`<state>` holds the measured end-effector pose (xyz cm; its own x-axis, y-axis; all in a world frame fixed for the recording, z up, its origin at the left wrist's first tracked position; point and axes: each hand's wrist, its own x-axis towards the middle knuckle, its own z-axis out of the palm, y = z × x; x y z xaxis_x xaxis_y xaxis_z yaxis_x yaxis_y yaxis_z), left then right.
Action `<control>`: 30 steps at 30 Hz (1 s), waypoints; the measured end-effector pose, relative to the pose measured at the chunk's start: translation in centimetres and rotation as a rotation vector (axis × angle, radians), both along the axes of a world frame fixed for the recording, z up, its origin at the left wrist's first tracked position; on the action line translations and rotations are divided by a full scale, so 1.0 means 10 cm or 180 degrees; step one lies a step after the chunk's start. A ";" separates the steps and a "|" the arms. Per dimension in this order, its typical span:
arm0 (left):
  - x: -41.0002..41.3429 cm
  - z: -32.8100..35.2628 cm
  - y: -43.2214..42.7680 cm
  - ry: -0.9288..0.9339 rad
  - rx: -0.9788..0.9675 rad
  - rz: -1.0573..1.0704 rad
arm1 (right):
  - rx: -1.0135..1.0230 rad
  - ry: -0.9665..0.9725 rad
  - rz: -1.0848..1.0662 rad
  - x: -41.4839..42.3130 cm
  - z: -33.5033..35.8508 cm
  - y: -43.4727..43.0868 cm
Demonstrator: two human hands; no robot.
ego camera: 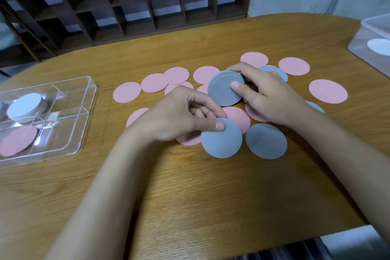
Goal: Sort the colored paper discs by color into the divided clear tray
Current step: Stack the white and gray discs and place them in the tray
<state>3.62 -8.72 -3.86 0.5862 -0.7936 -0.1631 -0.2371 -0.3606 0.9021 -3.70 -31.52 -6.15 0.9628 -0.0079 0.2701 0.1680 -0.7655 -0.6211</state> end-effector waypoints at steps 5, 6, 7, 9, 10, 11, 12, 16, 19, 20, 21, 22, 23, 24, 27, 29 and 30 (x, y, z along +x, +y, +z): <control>0.04 -0.02 0.03 0.0047 -0.0525 0.0264 | 0.0435 0.0043 -0.0005 0.00 0.01 -0.01; 0.03 -0.01 0.03 0.0004 -0.0628 0.0337 | 0.0517 0.0051 -0.0006 0.01 0.01 -0.01; 0.03 -0.01 0.02 -0.0058 -0.0730 0.0405 | 0.0597 0.0059 -0.0013 0.01 0.01 -0.01; 0.04 -0.01 0.02 -0.0162 -0.0935 0.0544 | 0.0743 0.0073 -0.0047 0.02 0.01 -0.01; 0.05 -0.01 0.02 -0.0195 -0.1026 0.0621 | 0.0776 0.0078 -0.0077 0.03 0.01 -0.01; 0.05 0.00 0.01 -0.0234 -0.1098 0.0685 | 0.0772 0.0084 -0.0116 0.03 0.00 -0.02; 0.04 0.00 0.01 -0.0282 -0.1159 0.0729 | 0.0760 0.0090 -0.0156 0.04 0.00 -0.02; 0.01 -0.01 -0.01 -0.0430 -0.1289 0.0746 | 0.0785 0.0105 -0.0204 0.04 -0.01 -0.02; -0.01 -0.02 -0.03 -0.0609 -0.1270 0.0701 | 0.0795 0.0160 -0.0232 0.04 -0.01 -0.03; -0.01 -0.01 -0.03 -0.0654 -0.1271 0.0691 | 0.0819 0.0168 -0.0240 0.05 0.00 -0.03; -0.02 0.00 -0.02 -0.0680 -0.1271 0.0688 | 0.0852 0.0167 -0.0235 0.04 0.00 -0.03; -0.02 0.00 -0.02 -0.0680 -0.1269 0.0694 | 0.0892 0.0162 -0.0220 0.04 0.01 -0.03; -0.01 -0.01 -0.02 -0.0647 -0.1265 0.0707 | 0.0932 0.0162 -0.0203 0.04 0.01 -0.03; -0.01 -0.02 -0.02 -0.0607 -0.1267 0.0718 | 0.0964 0.0168 -0.0190 0.04 0.02 -0.02; 0.01 -0.08 -0.06 -0.0729 -0.1282 0.0864 | 0.1054 0.0222 -0.0158 0.03 0.03 -0.01; 0.02 -0.12 -0.10 -0.0925 -0.1259 0.1072 | 0.1135 0.0246 -0.0102 0.03 0.03 0.00; 0.02 -0.14 -0.11 -0.1034 -0.1236 0.1182 | 0.1178 0.0253 -0.0075 0.03 0.03 0.01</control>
<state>3.81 -9.81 -5.26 0.8055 -0.4930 0.3289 -0.4429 -0.1319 0.8868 -3.39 -31.46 -5.86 0.9790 -0.1132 0.1693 0.0932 -0.4899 -0.8668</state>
